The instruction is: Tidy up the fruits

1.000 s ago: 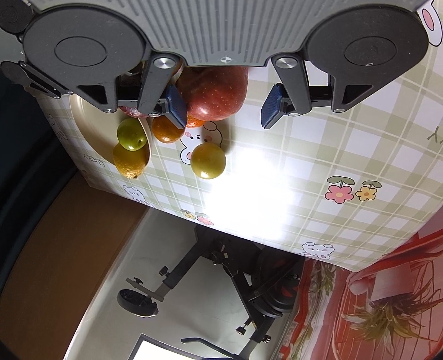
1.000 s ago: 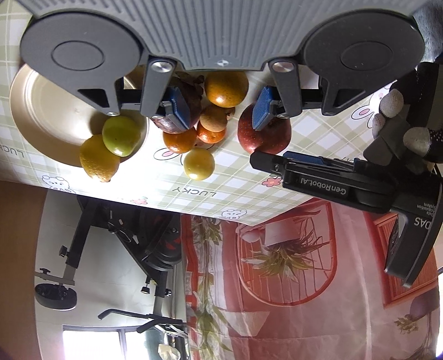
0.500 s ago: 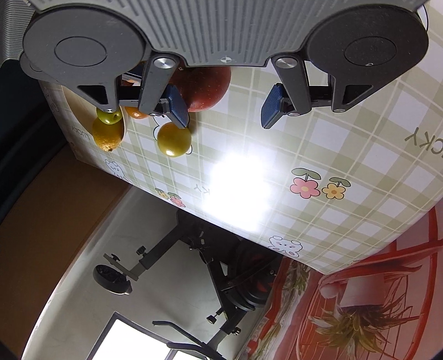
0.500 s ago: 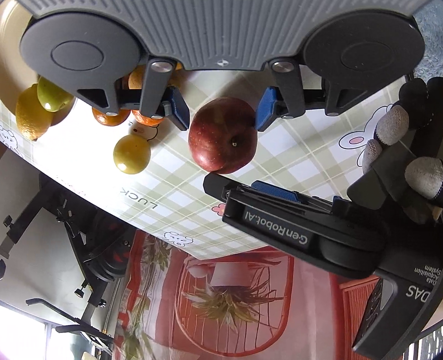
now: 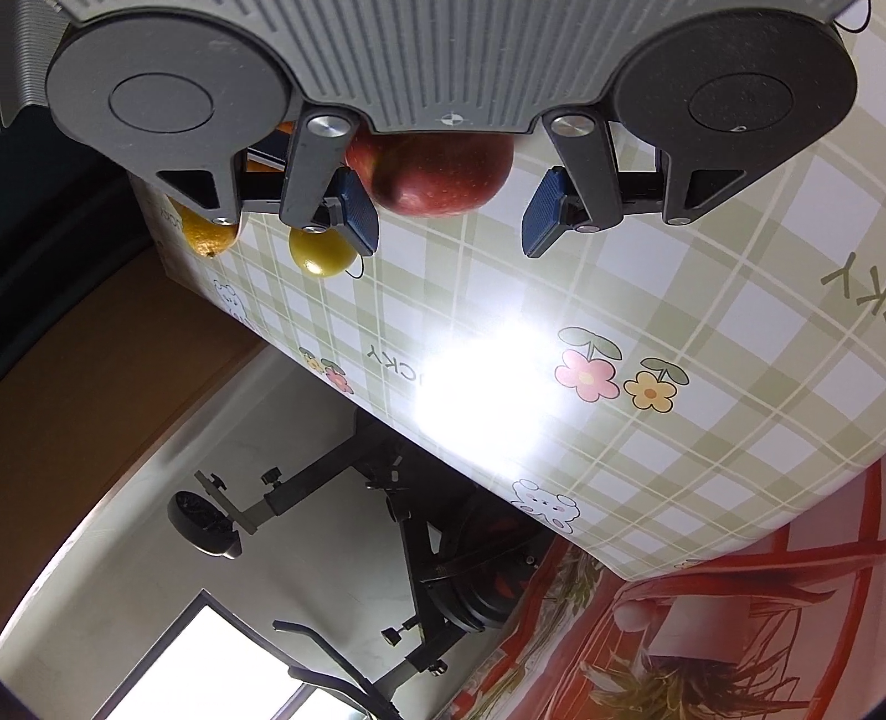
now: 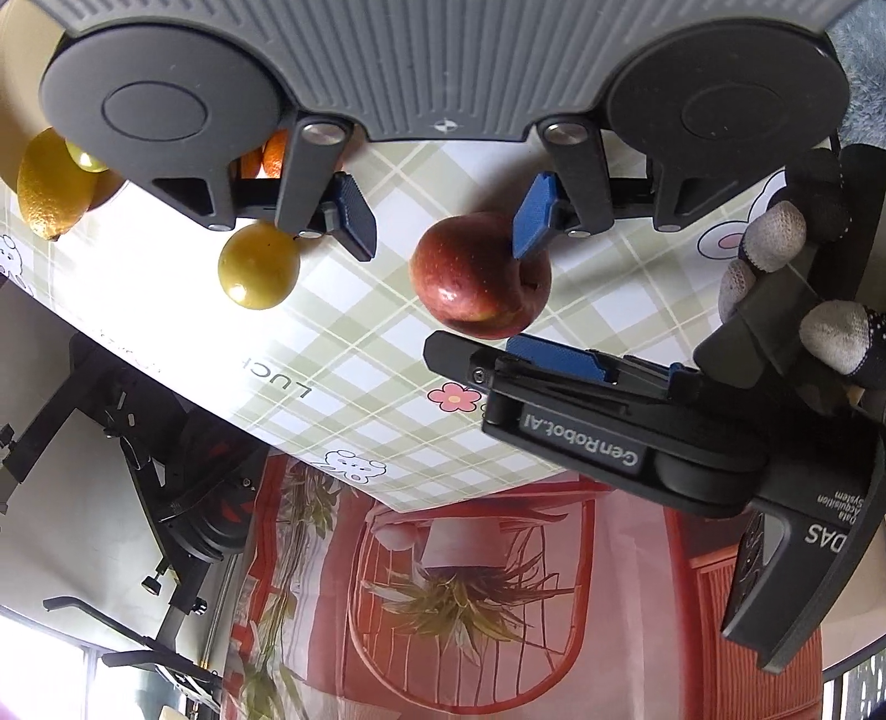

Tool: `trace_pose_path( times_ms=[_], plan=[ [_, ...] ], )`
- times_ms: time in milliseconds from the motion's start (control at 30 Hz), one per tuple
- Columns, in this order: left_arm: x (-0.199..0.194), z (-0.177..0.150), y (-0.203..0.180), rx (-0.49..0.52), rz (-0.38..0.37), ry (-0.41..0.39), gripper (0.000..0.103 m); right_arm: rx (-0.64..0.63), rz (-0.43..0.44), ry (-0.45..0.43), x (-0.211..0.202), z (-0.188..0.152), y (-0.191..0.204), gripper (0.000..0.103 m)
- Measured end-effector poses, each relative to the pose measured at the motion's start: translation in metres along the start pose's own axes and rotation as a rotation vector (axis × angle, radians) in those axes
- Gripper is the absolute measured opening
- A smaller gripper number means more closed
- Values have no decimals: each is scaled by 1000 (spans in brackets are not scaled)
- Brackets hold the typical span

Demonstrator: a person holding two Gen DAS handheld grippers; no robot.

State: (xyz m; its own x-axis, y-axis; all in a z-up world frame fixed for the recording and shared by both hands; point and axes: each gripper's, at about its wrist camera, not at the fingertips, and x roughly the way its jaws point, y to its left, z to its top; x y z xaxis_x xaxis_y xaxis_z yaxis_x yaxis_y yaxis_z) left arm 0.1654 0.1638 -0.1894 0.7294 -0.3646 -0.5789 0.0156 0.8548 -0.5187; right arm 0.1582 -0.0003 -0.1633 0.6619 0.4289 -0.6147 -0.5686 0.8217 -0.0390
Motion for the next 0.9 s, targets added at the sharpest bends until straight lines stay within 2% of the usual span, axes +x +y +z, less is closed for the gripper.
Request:
trace_pose_path(
  times_ms=[133,333,433,567,833,900],
  plan=[
    [-2,1,6,-17,-61,5,59,-4,-8,9,4,3,-4,56],
    [-5,-1,13,-25,-98,22,59,-5,20,13,9,5,-1,56],
    [-4,-3,15,-14,-73,28,59,-4,42,15,10,4,3,57],
    [-1,-3,17,-16,-57,26,60,-34,47,25,16,4,14,71],
    [4,-1,15,-13,-16,4,61,-34,-6,47,38,6,21,72],
    [4,0,16,-14,15,-2,61,-23,-15,46,39,5,22,72]
  ],
)
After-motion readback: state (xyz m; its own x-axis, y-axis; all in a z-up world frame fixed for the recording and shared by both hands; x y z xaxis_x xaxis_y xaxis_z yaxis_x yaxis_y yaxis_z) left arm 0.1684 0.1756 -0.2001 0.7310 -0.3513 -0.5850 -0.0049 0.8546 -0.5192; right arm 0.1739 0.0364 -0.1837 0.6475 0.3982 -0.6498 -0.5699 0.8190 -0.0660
